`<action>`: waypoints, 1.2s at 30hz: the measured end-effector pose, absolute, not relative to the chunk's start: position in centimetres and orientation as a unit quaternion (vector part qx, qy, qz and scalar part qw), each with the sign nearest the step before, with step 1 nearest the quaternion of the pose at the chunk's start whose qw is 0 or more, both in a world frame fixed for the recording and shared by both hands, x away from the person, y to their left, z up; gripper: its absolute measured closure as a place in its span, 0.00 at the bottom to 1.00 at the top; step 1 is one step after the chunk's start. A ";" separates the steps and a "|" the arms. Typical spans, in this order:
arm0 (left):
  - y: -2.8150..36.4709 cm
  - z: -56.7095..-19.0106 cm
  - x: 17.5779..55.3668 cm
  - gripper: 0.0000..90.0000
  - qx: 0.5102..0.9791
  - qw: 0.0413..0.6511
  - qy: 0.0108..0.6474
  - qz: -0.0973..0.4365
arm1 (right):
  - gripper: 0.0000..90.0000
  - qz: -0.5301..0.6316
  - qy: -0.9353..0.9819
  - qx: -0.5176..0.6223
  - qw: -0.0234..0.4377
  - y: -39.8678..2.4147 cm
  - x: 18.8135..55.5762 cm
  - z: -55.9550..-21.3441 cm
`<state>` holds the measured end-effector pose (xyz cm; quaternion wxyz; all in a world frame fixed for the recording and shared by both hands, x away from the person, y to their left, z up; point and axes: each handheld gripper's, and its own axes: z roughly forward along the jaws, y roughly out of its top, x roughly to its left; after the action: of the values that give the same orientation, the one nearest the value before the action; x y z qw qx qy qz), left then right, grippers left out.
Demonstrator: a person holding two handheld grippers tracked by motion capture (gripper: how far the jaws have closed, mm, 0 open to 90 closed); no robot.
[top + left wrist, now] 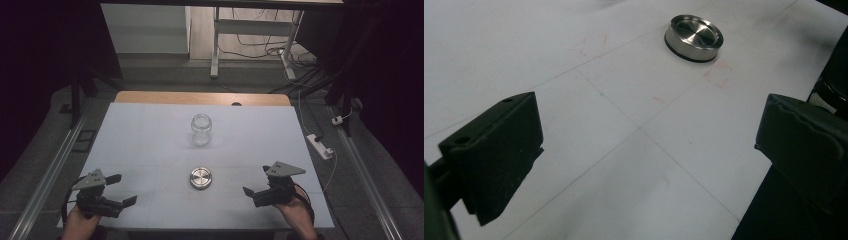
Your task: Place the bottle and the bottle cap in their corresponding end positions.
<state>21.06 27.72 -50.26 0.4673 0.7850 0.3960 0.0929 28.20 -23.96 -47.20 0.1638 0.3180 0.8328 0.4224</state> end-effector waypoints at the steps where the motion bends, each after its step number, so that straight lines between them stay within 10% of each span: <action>1: 27.9 -50.3 21.0 0.00 0.784 0.467 0.399 0.093 | 0.00 0.422 0.831 0.322 0.166 -24.2 28.1 -47.2; 36: 30.6 -52.3 18.7 0.00 0.771 0.435 0.453 0.106 | 0.00 0.393 0.794 0.422 0.190 -31.9 24.2 -49.6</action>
<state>18.73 30.61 -52.25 0.4351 0.7709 0.4529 0.1063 24.17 -31.93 -49.64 0.1897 0.4222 0.7945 0.3932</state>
